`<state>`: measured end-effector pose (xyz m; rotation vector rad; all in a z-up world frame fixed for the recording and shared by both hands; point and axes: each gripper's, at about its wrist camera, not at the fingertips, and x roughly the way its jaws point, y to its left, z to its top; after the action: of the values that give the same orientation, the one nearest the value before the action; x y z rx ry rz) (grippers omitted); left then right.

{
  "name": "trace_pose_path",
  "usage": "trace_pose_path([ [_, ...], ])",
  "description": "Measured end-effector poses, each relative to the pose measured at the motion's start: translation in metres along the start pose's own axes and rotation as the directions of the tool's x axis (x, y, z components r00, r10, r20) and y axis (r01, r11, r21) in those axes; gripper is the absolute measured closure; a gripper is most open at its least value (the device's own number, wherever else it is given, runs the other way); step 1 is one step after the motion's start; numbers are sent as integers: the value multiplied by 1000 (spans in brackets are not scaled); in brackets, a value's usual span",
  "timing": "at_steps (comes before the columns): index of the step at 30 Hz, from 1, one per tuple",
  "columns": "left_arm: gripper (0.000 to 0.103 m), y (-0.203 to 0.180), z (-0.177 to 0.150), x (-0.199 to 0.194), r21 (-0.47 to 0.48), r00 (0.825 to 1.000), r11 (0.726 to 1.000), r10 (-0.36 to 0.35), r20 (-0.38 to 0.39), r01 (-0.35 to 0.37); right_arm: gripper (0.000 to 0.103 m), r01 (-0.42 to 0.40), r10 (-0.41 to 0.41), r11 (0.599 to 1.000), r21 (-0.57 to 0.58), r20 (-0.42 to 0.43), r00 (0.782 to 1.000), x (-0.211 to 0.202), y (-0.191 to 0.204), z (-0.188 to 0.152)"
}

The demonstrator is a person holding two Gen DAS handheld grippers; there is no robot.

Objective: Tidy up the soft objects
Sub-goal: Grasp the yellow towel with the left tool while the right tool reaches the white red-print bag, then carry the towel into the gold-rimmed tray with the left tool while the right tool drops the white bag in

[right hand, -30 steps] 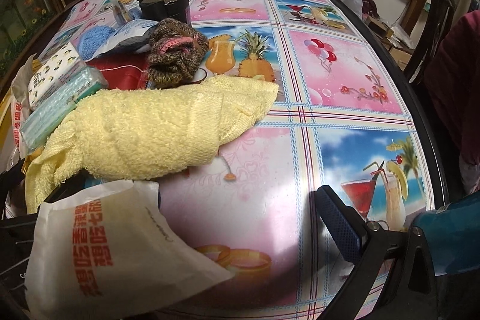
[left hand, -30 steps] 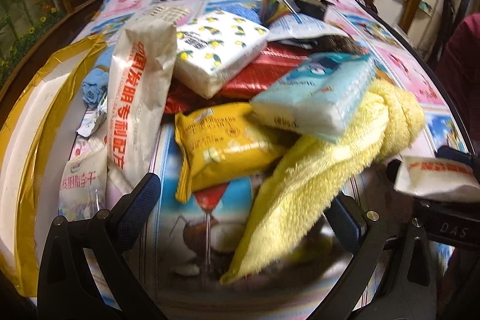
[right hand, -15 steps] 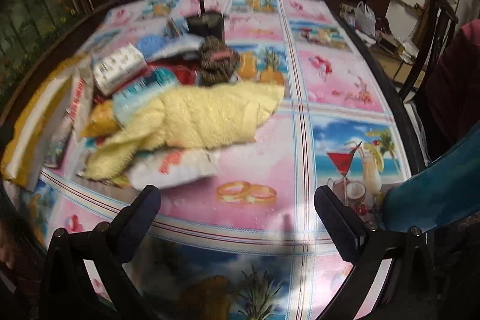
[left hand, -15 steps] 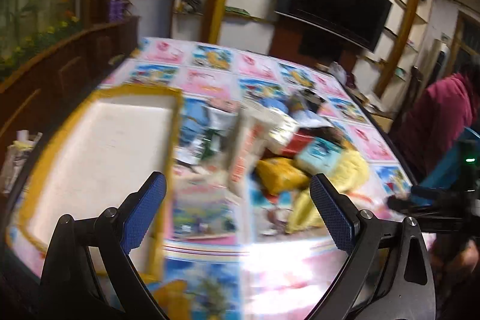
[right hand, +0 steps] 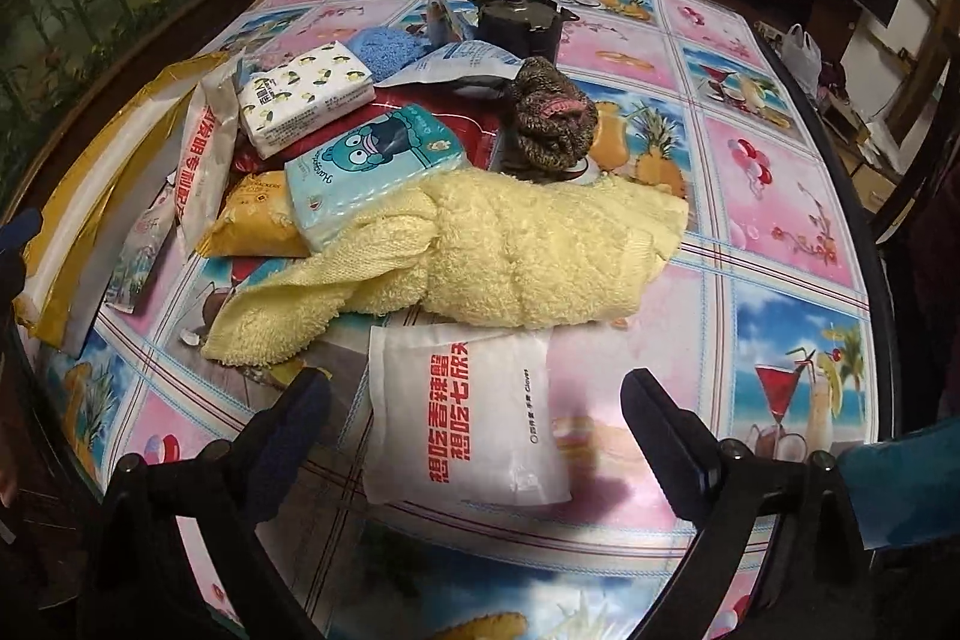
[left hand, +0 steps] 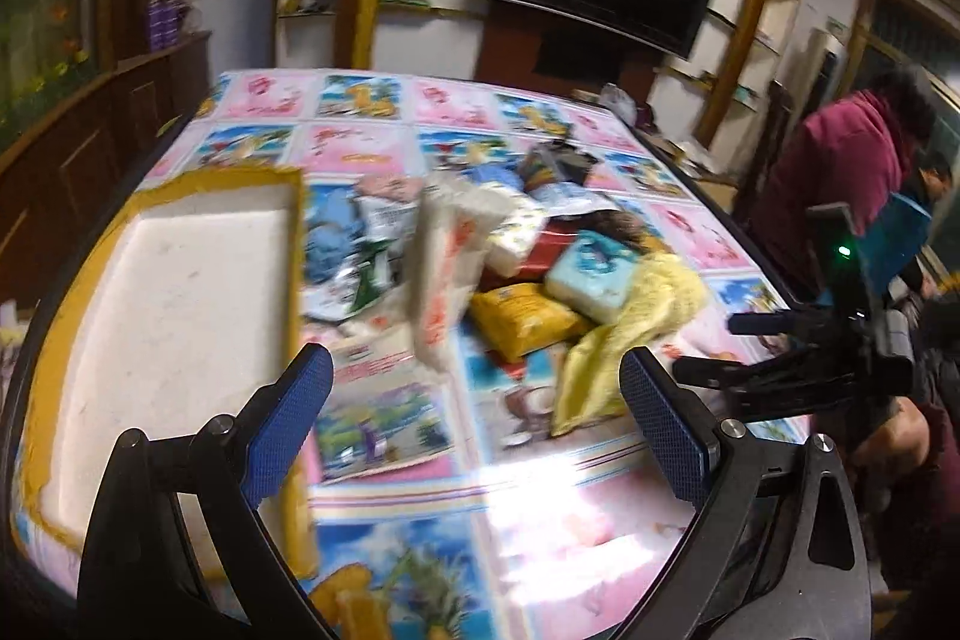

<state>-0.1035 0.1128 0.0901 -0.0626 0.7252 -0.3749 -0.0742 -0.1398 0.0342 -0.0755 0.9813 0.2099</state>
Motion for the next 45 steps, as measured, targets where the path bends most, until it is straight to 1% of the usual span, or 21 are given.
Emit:
trace_pose_path([
  [3, 5, -36, 13, 12, 148, 999, 988, -41, -24, 45, 7, -24, 23, 999, 42, 23, 999, -5, -13, -7],
  [5, 6, -63, 21, 24, 258, 995, 962, -84, -48, 94, 7, -25, 23, 998, 50, 42, 999, -11, -23, -16],
  [6, 8, -75, 24, 31, 305, 993, 945, -104, -62, 118, 7, -26, 23, 998, 52, 48, 999, -13, -27, -20],
  [7, 15, -87, 28, 41, 349, 989, 926, -123, -87, 146, 7, -29, 26, 998, 59, 50, 998, -15, -32, -23],
  [9, 27, -112, 35, 68, 416, 976, 888, -136, -168, 195, 7, -45, 41, 996, 80, 57, 998, -17, -40, -30],
  [10, 32, -121, 37, 82, 434, 970, 876, -134, -201, 211, 7, -54, 49, 995, 88, 59, 997, -17, -44, -32],
  [12, 35, -138, 42, 108, 472, 963, 852, -120, -243, 225, 7, -70, 64, 992, 101, 64, 996, -19, -50, -38],
  [14, 35, -154, 44, 133, 525, 959, 819, -100, -266, 231, 7, -81, 75, 991, 106, 67, 995, -20, -55, -42],
  [16, 35, -165, 43, 154, 554, 950, 797, -82, -300, 243, 7, -94, 87, 990, 107, 70, 994, -22, -58, -46],
  [17, 35, -170, 42, 166, 569, 947, 787, -58, -316, 238, 7, -98, 91, 989, 106, 72, 993, -22, -59, -47],
  [20, 35, -178, 36, 195, 622, 945, 768, 70, -320, 154, 7, -109, 102, 989, 103, 75, 992, -22, -62, -48],
  [21, 35, -177, 34, 200, 623, 943, 771, 98, -319, 131, 7, -115, 107, 988, 102, 77, 991, -22, -62, -48],
  [22, 45, -174, 35, 202, 605, 941, 786, 100, -324, 125, 7, -120, 113, 988, 99, 79, 991, -22, -62, -47],
  [24, 52, -165, 43, 200, 535, 937, 833, 62, -344, 141, 7, -123, 116, 988, 90, 80, 990, -21, -61, -45],
  [26, 54, -153, 52, 196, 457, 933, 875, 16, -360, 161, 7, -125, 118, 989, 82, 77, 990, -18, -59, -42],
  [29, 54, -135, 58, 183, 351, 931, 917, -53, -362, 188, 7, -125, 121, 990, 68, 66, 990, -10, -54, -35],
  [31, 54, -126, 61, 170, 287, 931, 934, -106, -349, 213, 7, -124, 121, 991, 55, 48, 991, -4, -48, -28],
  [35, 54, -104, 68, 131, 173, 938, 951, -199, -283, 255, 7, -112, 112, 993, 26, 4, 994, 12, -32, -14],
  [40, 54, -73, 70, 73, 66, 944, 952, -284, -168, 298, 7, -31, 30, 999, -41, -25, 999, 25, -6, -5],
  [42, 54, -61, 68, 51, 33, 945, 950, -306, -120, 312, 15, 15, -16, 998, -61, -22, 1000, 27, 0, -5],
  [45, 54, -39, 63, 24, -11, 946, 948, -318, -63, 318, 40, 13, -14, 998, -68, -12, 1000, 22, 2, -7],
])
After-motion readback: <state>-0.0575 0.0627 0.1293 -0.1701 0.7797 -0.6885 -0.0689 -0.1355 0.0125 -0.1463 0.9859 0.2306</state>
